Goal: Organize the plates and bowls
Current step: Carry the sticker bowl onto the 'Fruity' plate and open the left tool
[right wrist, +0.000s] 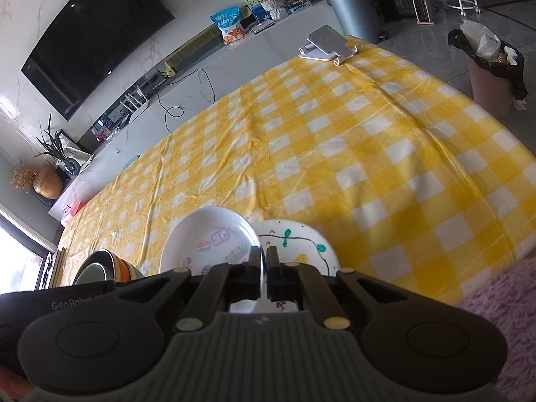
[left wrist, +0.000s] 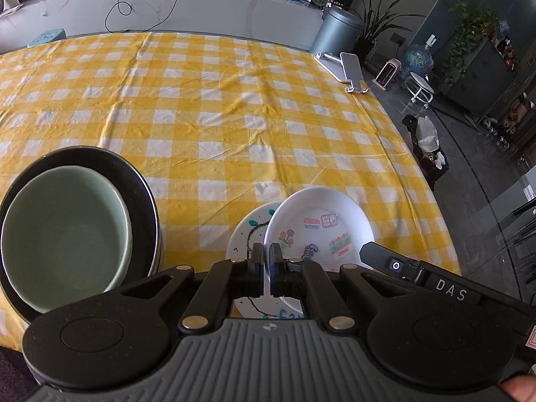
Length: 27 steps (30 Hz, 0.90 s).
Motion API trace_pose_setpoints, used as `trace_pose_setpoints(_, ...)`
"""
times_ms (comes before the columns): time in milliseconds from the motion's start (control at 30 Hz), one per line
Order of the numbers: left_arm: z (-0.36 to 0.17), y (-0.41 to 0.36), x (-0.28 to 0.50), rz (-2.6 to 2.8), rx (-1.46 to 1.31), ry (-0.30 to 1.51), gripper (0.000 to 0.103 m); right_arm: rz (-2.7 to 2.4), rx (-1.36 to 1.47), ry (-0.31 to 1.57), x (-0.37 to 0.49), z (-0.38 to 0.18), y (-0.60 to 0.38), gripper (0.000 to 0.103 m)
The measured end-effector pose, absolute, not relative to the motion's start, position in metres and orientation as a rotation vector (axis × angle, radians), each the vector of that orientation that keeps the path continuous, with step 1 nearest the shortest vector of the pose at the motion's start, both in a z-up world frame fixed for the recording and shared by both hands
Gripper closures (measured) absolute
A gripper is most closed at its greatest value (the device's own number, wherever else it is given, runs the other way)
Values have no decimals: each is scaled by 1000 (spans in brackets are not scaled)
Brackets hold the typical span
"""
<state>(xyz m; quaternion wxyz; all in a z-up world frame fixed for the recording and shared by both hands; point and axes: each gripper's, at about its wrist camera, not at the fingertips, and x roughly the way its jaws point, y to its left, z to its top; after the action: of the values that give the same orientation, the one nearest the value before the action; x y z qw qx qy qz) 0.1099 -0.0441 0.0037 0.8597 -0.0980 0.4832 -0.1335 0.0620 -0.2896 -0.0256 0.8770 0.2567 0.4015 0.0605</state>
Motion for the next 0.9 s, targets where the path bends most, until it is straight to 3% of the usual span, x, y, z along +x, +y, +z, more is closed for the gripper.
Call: trace_pose_setpoints(900,-31,-55,110,-258,-173,1082,100,51,440,911,70,-50,-277,102)
